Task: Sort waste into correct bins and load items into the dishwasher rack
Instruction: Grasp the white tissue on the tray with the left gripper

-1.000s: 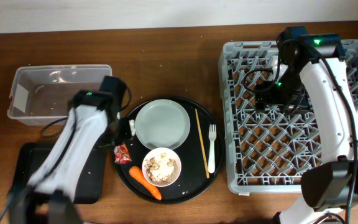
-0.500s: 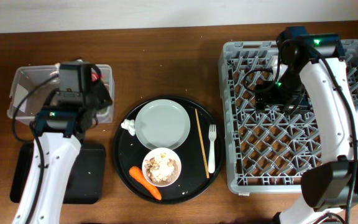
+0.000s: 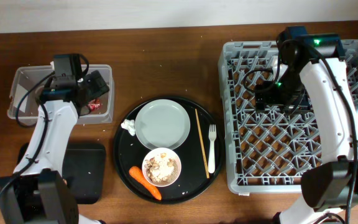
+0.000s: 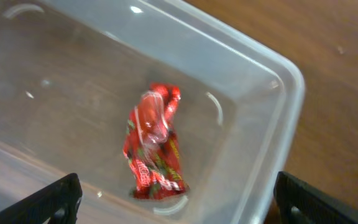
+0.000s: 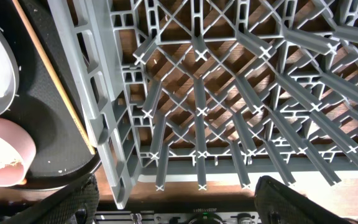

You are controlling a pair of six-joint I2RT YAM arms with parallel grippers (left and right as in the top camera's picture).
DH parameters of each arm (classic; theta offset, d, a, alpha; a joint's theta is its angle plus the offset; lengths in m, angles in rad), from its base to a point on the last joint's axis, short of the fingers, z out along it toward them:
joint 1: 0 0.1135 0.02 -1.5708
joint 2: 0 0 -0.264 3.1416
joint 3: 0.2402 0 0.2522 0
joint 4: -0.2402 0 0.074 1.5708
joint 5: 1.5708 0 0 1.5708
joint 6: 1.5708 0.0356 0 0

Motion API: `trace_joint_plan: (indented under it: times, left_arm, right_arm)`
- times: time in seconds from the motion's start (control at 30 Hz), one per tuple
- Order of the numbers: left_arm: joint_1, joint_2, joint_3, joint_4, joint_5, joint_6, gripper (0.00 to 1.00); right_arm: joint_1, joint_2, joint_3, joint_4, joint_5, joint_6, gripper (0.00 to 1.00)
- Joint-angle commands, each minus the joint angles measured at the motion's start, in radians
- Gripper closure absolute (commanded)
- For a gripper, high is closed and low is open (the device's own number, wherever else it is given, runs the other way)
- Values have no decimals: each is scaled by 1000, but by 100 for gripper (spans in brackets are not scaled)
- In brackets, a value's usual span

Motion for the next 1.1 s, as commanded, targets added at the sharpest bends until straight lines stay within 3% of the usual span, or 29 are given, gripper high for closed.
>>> trace_joint_plan:
  times: [0.0,0.07,0.2,0.3,0.47,0.73,0.8,0.87,0.93,0.97,1.07]
  left_arm:
    - [-13,-71,98,-103,174,57,1]
    - [-48,-117,103,-185,251,55,1]
    - [-140,-135,101,-355,235,-18,1]
    - [-219,-122,65,-452,168,-178,1]
    - [-270,-106,-39,-413,78,-360,1]
    - [-271,-8,-137,-244,82,-396,3]
    - [-271,31,-137,-218,82,-396,11]
    - [-271,62,-137,-195,82,-396,26]
    - [-272,92,-137,-183,87,-396,45]
    - [-272,98,-137,-183,85,-396,59]
    - [-272,104,-137,-183,85,-396,80]
  right_arm:
    - [-1,-19,-2,1,10,0,16]
    - [-1,-19,-2,1,10,0,16]
    - [-1,-19,-2,0,10,0,16]
    - [-1,-19,-2,-1,10,0,16]
    - [-1,-19,-2,-5,10,0,16]
    - [-1,-19,-2,-5,10,0,16]
    - [-1,-19,-2,-5,10,0,16]
    - [-1,-19,-2,-5,10,0,16]
    - [-1,-19,-2,-4,10,0,16]
    - [-1,-19,-2,-4,10,0,16]
    - [-1,-19,-2,-4,10,0,16]
